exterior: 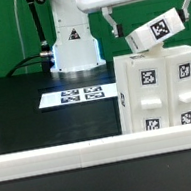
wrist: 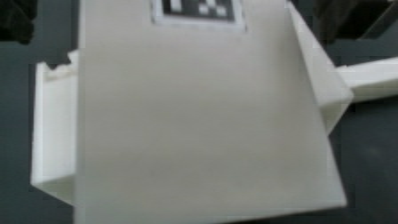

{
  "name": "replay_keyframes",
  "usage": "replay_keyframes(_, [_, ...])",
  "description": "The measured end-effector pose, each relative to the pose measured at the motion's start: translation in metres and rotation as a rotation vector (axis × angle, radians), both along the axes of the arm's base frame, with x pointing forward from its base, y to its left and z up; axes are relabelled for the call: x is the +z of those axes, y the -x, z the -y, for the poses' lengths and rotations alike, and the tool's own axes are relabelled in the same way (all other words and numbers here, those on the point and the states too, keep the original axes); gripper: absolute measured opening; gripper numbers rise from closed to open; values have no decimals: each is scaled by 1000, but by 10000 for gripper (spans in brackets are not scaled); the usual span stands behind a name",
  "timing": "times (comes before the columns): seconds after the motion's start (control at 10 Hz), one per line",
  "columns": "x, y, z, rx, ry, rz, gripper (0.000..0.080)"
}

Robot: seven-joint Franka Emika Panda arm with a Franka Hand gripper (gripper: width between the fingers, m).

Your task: Assemble cabinet

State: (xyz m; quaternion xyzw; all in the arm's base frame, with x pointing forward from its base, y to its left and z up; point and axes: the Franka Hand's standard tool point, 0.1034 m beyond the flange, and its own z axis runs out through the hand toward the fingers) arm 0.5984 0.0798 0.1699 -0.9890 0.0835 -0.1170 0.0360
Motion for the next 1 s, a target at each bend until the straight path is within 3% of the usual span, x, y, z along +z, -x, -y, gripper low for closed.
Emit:
replay_keyframes(0.3, [16, -13, -3, 11, -3, 126, 797])
replay_keyframes(1.0, [8, -12, 4, 43, 13, 152, 797])
